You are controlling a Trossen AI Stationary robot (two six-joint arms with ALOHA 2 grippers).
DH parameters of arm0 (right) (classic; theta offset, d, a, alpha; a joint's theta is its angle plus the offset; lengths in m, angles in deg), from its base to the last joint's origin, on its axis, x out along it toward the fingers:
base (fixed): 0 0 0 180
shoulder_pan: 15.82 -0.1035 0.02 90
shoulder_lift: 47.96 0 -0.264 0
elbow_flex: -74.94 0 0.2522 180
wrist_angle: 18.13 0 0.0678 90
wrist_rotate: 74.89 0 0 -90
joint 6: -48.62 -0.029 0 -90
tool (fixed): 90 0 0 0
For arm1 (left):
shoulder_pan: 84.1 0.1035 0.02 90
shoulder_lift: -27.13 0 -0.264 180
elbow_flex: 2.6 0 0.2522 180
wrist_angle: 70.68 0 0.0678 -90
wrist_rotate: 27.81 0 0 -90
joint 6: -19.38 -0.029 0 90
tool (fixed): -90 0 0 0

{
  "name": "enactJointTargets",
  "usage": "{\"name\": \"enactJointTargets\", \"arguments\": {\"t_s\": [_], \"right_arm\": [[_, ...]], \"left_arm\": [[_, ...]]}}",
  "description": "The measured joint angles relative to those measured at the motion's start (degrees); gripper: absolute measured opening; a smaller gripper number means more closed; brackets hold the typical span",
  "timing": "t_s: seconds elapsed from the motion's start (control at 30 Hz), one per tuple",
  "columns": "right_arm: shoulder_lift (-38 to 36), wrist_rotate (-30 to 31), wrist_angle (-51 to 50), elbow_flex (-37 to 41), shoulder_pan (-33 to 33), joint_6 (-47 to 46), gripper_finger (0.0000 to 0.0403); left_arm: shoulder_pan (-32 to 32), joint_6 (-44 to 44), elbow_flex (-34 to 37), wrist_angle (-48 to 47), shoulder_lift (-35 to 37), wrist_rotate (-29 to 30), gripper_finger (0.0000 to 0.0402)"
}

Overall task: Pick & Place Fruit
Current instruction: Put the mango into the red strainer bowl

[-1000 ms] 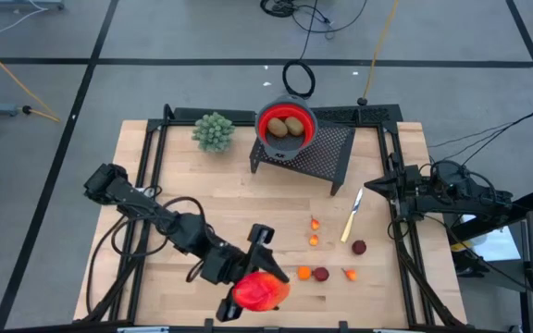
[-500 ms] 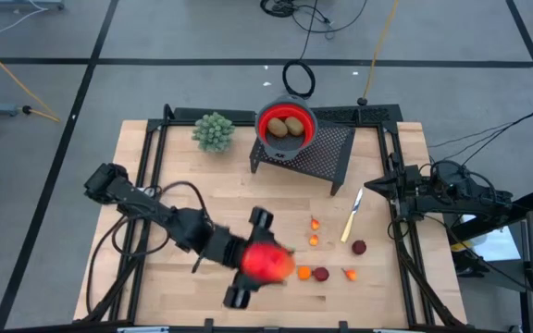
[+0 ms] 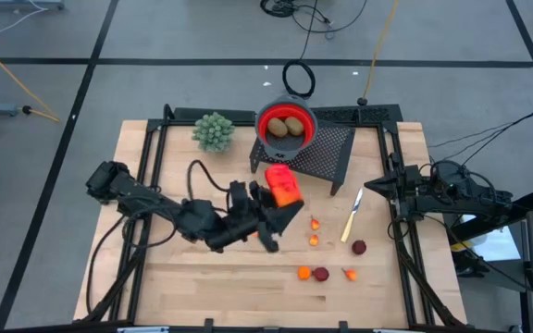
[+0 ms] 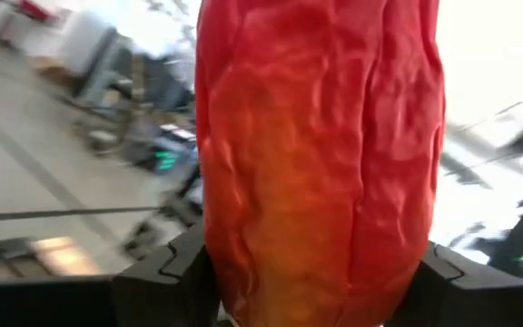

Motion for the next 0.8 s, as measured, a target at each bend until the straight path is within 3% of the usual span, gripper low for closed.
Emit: {"name": "enactJointTargets", "arguments": {"t_s": [0.17, 0.43, 0.8], "right_arm": [[0.0, 0.02, 0.0, 0.0, 0.0, 0.0, 0.0], [0.01, 0.07, -0.01, 0.0, 0.0, 0.0, 0.0], [0.0, 0.26, 0.0, 0.02, 0.0, 0.0, 0.0]], "left_arm": [[1.64, -1.66, 0.0, -8.81, -0.02, 4.66, 0.0201], [6.64, -6.97, 0.0, -22.86, 0.48, 4.56, 0.0204], [20.0, -10.12, 0.0, -43.84, 5.51, -13.58, 0.0205]]}}
